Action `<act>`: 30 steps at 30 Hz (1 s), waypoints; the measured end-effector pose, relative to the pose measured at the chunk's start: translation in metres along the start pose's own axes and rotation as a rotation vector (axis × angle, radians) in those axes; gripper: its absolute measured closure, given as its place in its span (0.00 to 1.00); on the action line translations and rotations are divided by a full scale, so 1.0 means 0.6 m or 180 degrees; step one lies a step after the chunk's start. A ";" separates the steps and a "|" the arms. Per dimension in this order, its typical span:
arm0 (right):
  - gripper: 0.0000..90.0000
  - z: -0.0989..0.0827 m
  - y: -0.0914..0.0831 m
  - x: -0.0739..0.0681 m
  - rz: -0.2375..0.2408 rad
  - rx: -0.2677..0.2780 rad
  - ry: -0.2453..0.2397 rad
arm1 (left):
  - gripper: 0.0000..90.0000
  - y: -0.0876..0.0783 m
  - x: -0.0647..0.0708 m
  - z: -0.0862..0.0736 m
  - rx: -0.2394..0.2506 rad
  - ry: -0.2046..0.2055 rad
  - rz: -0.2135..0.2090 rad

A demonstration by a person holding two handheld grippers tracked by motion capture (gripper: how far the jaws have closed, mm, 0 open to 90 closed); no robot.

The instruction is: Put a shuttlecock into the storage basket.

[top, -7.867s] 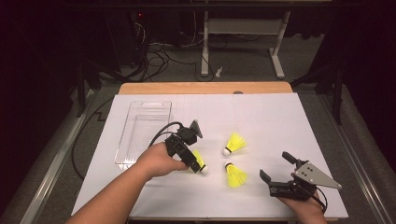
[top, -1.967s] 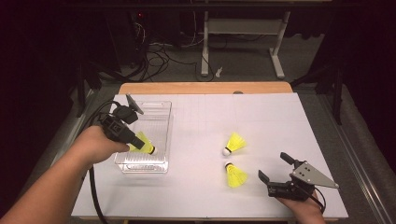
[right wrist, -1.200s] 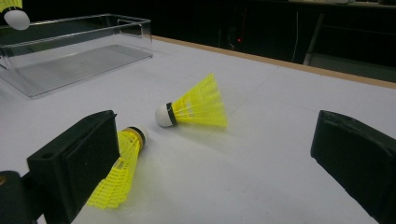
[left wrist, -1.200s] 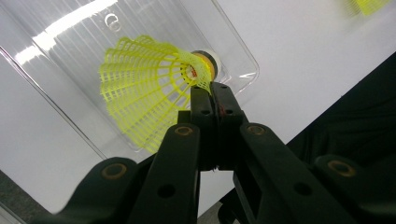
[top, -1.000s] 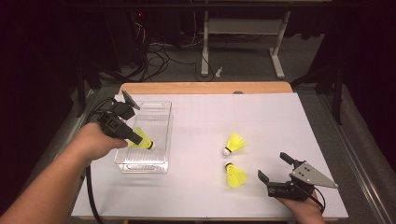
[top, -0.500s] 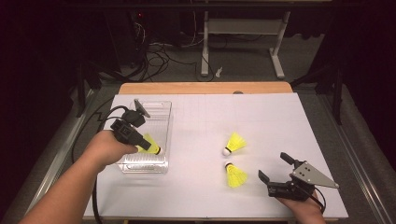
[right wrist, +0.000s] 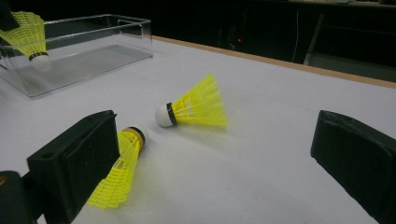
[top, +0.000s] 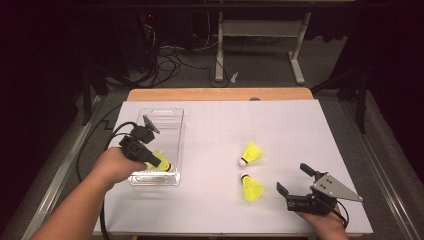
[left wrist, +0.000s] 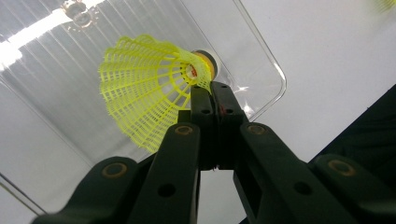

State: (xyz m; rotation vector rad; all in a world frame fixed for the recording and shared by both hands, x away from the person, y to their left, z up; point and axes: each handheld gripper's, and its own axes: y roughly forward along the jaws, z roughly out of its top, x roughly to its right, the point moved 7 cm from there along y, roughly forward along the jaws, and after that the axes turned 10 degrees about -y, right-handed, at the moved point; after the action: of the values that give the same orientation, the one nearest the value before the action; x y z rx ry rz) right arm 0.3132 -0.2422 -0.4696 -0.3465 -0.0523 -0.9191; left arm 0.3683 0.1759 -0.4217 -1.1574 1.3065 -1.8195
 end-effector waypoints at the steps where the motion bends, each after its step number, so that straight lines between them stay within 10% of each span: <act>1: 0.02 0.000 0.000 0.000 0.0000 0.0000 0.0000 | 1.00 0.002 0.000 -0.001 -0.0008 -0.0011 -0.0005; 30: 0.02 -0.001 0.002 0.000 0.0000 -0.0008 -0.0017 | 1.00 0.024 -0.008 -0.011 0.0004 -0.0030 -0.0167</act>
State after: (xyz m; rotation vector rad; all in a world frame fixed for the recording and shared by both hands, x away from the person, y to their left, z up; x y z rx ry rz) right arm 0.3138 -0.2418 -0.4706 -0.3513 -0.0559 -0.9184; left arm 0.3642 0.1782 -0.4377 -1.2087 1.2808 -1.8497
